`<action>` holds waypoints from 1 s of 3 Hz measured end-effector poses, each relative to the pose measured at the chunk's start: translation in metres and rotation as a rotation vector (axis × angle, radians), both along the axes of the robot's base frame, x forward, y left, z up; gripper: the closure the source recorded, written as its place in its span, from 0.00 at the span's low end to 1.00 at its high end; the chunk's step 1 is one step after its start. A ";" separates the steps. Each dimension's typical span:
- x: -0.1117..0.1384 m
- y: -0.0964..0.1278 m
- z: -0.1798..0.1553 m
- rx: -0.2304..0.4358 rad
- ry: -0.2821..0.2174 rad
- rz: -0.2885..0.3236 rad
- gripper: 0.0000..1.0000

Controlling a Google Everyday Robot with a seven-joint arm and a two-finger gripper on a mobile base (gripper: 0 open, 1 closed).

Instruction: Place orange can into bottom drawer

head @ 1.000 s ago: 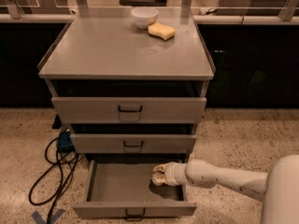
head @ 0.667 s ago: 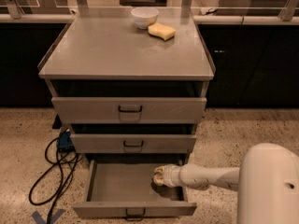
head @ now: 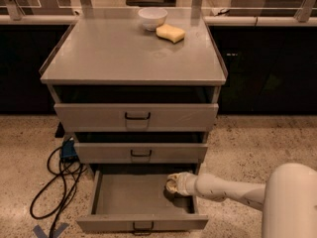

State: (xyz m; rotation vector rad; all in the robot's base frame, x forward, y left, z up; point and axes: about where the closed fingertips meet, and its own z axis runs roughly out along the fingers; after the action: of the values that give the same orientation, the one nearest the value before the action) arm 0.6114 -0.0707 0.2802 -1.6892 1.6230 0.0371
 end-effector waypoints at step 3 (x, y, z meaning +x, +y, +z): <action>-0.003 0.006 -0.071 0.246 0.181 0.002 1.00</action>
Offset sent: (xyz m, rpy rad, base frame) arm 0.0615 -0.0374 -0.0910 0.3757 0.2436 -0.0302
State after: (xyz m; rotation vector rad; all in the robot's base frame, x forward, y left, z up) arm 0.6080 -0.0642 0.2091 -1.5331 1.6716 0.3858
